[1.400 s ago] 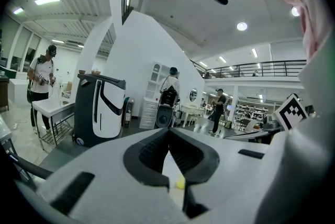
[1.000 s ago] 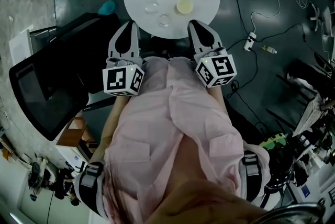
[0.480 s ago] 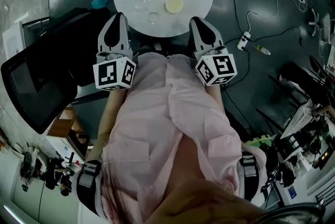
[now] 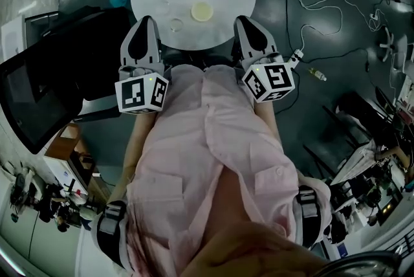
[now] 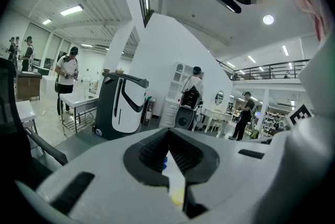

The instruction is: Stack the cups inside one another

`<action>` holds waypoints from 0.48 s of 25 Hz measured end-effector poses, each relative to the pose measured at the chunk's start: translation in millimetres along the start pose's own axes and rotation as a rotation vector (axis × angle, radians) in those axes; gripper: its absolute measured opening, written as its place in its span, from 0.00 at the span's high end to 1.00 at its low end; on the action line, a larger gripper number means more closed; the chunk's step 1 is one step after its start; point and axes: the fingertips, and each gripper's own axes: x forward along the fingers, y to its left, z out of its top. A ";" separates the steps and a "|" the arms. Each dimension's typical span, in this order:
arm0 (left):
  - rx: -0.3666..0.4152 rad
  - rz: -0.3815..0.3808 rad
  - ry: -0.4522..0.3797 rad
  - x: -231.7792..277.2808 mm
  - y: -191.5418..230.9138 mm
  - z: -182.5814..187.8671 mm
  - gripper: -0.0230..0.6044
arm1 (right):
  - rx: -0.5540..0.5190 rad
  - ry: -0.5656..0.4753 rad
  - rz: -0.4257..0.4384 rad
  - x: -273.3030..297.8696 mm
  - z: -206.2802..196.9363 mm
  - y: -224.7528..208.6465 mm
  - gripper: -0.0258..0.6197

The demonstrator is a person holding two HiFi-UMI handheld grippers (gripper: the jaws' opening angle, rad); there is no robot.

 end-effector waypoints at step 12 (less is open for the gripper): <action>0.000 0.006 0.009 -12.2 -18.7 -16.2 0.94 | 0.012 -0.004 0.055 12.3 -1.6 -7.6 0.90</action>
